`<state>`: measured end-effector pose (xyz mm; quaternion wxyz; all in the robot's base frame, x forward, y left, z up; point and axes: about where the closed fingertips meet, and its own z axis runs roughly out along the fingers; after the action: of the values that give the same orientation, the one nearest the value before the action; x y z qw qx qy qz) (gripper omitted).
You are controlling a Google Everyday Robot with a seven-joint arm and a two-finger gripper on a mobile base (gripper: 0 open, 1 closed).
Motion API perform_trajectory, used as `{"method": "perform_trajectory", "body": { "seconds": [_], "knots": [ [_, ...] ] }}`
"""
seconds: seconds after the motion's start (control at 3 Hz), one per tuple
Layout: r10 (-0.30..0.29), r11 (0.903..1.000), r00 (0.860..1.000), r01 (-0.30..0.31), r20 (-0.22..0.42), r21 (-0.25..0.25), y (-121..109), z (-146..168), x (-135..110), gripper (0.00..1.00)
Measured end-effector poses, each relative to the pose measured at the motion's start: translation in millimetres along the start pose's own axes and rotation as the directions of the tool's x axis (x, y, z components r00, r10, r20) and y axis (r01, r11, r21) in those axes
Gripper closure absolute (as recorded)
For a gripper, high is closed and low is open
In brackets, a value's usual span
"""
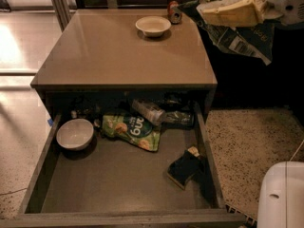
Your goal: Place green jalapeno chip bag into top drawer
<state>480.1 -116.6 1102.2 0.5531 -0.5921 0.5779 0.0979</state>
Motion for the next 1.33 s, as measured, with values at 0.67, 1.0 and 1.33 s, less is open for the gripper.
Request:
{"method": "perform_trajectory", "body": {
  "seconds": [0.67,1.0,1.33],
  "knots": [
    [-0.022,0.999,1.0,0.022,0.009,-0.038,9,12,-6,1.0],
    [-0.054,0.9935,0.998,0.055,0.015,-0.099,27,29,-10,1.0],
    [-0.074,0.9861,0.997,0.076,0.02,-0.148,40,41,-13,1.0]
  ]
}}
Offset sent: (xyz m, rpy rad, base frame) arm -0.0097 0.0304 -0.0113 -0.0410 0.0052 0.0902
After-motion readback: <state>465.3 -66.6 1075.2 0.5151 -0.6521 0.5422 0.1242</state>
